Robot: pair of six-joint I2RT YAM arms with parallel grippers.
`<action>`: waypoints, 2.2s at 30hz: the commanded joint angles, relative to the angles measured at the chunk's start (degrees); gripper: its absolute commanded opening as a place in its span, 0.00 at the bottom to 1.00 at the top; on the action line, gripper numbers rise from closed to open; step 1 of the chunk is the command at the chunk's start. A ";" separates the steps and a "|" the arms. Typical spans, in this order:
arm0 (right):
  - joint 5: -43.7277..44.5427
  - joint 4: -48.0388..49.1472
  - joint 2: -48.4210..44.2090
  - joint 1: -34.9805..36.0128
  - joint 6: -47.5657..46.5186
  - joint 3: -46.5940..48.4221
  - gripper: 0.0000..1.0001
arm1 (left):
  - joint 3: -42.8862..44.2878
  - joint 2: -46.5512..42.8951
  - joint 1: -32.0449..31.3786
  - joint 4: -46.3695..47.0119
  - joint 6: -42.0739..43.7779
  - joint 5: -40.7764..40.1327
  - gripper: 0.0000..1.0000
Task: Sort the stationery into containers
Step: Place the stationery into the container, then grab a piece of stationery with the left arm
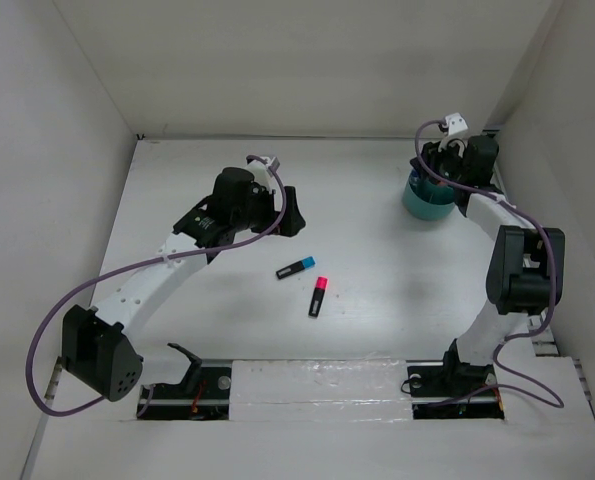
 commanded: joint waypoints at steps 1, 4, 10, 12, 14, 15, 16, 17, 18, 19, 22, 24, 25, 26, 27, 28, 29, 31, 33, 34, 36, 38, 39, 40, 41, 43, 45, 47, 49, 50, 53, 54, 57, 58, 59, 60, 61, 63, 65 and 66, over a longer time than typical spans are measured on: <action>-0.43 4.49 -3.45 -0.35 -0.76 -0.20 0.52 | -0.31 -1.05 0.24 2.33 0.16 0.39 1.00; -0.43 5.55 -4.68 -0.35 0.55 -0.73 0.58 | -0.31 -1.05 0.24 2.33 0.16 0.39 1.00; -1.93 7.84 -9.07 -0.35 3.80 0.59 0.60 | -0.84 -1.05 0.24 2.33 -0.36 -3.12 1.00; 0.08 7.31 -10.74 1.49 4.51 3.13 1.00 | -0.84 -0.53 0.24 1.80 -0.98 -3.74 1.00; 3.59 2.41 -11.44 2.99 4.51 5.94 1.00 | -0.84 -0.52 0.24 1.80 -0.98 -4.53 1.00; 5.00 -0.83 -12.23 4.65 4.51 8.56 1.00 | -0.84 0.09 0.24 1.19 -1.59 -5.49 1.00; 6.41 -2.52 -12.76 5.71 3.99 9.72 1.00 | -0.84 0.09 0.24 1.19 -1.60 -6.20 1.00; 8.95 -4.19 -13.38 6.85 3.29 10.86 1.00 | -0.32 0.09 0.24 1.19 -2.20 -7.77 1.00; 11.15 -5.94 -14.17 9.73 2.50 12.96 1.00 | -0.31 0.70 0.24 0.66 -2.21 -8.74 1.00; 14.13 -8.83 -16.18 11.59 2.49 13.68 1.00 | -0.31 0.71 0.24 0.05 -2.82 -9.88 1.00; 29.49 -10.80 -20.23 20.52 2.49 13.87 1.00 | 0.30 1.93 0.77 -1.97 -4.32 -15.07 1.00; 40.03 -10.80 -23.31 24.51 8.36 12.73 1.00 | 0.82 2.63 1.29 -3.29 -6.24 -17.35 1.00; 40.09 -11.93 -24.01 27.14 9.43 12.20 1.00 | 1.35 3.42 1.99 -4.69 -6.86 -17.37 1.00; 39.13 -15.33 -24.63 28.12 12.05 11.59 1.00 | 1.36 3.43 2.00 -5.40 -7.48 -18.24 1.00; 37.81 -17.54 -24.64 28.91 13.38 11.58 1.00 | 1.88 3.95 2.52 -6.28 -8.18 -20.33 1.00; 42.24 -19.91 -24.64 30.14 16.00 11.58 1.00 | 1.88 3.96 2.53 -6.98 -8.71 -21.66 1.00; 46.29 -22.90 -24.64 33.89 18.99 13.15 1.00 | 2.41 3.96 2.53 -8.47 -10.19 -22.98 1.00; 61.68 -35.62 -21.83 38.83 25.41 16.48 1.00 | 2.93 3.96 2.53 -10.49 -12.13 -28.14 1.00; 67.32 -46.07 -18.94 45.78 28.24 22.28 1.00 | 2.94 4.49 2.53 -13.66 -13.72 -30.28 1.00; 71.94 -48.13 -18.23 47.88 29.11 23.78 1.00 | 3.46 4.49 2.53 -14.28 -13.72 -30.29 1.00; 76.89 -51.30 -17.69 53.78 32.54 24.68 1.00 | 2.77 4.49 2.53 -14.28 -13.72 -28.63 1.00; 70.38 -52.45 -17.69 53.98 33.25 22.31 0.99 | 0.93 3.88 2.53 -13.15 -13.72 -26.43 1.00; 67.19 -53.07 -17.69 53.36 33.25 21.08 0.99 | 0.22 3.09 2.53 -13.14 -13.72 -25.81 1.00; 65.16 -55.94 -17.69 52.66 38.74 20.55 0.97 | 0.21 3.08 2.53 -13.14 -13.72 -25.80 1.00; 60.26 -56.93 -18.30 51.87 41.49 19.67 0.97 | -0.57 2.38 2.53 -13.14 -14.86 -25.80 1.00; 54.00 -56.94 -18.31 49.49 44.93 16.43 0.99 | -0.58 1.85 2.53 -13.14 -15.65 -27.21 1.00; 50.30 -59.74 -17.61 49.49 52.30 15.62 0.99 | -1.10 0.63 2.53 -13.84 -17.58 -29.65 1.00; 50.28 -63.42 -15.25 50.71 57.91 15.62 0.97 | -1.10 -0.16 2.53 -14.46 -18.29 -30.64 1.00; 54.57 -67.20 -13.31 53.34 60.14 17.55 0.97 | -2.50 -1.40 2.53 -12.19 -15.24 -27.93 1.00; 55.89 -68.61 -12.51 53.88 61.02 19.56 0.99 | -2.51 -1.40 2.53 -11.13 -14.00 -26.26 1.00; 58.80 -70.65 -11.89 53.19 62.35 20.90 0.99 | -3.92 -1.93 2.53 -9.19 -12.32 -19.93 1.00; 58.81 -69.78 -11.89 52.66 61.74 20.90 0.99 | -3.92 -1.32 2.53 -8.49 -10.75 -18.26 1.00; 56.35 -67.58 -13.64 49.23 60.94 19.85 0.99 | -4.62 1.49 2.53 -7.43 -7.58 -10.62 1.00; 55.56 -67.05 -14.69 48.18 59.46 19.84 0.99 | -3.84 2.37 2.53 -7.43 -5.05 -8.86 1.00; 54.25 -66.18 -14.70 47.04 58.75 19.32 0.99 | -3.83 4.20 1.14 -7.43 -3.89 -7.80 1.00; 53.71 -66.17 -15.75 45.11 57.87 19.31 0.99 | -2.87 5.01 0.08 -7.95 -2.84 -8.48 1.00; 53.71 -65.30 -17.06 44.14 55.69 18.79 0.99 | -2.17 5.80 -0.80 -7.96 -2.04 -9.36 1.00; 53.18 -63.98 -18.48 41.59 52.87 18.09 0.99 | 0.12 8.08 -2.22 -9.18 -1.24 -11.74 1.00; 51.26 -61.61 -20.58 39.74 48.14 16.24 0.99 | 0.65 8.62 -2.22 -9.19 -1.24 -11.13 1.00; 49.68 -61.08 -21.11 38.86 47.15 15.63 0.99 | 1.26 9.14 -2.22 -9.19 -0.72 -10.08 1.00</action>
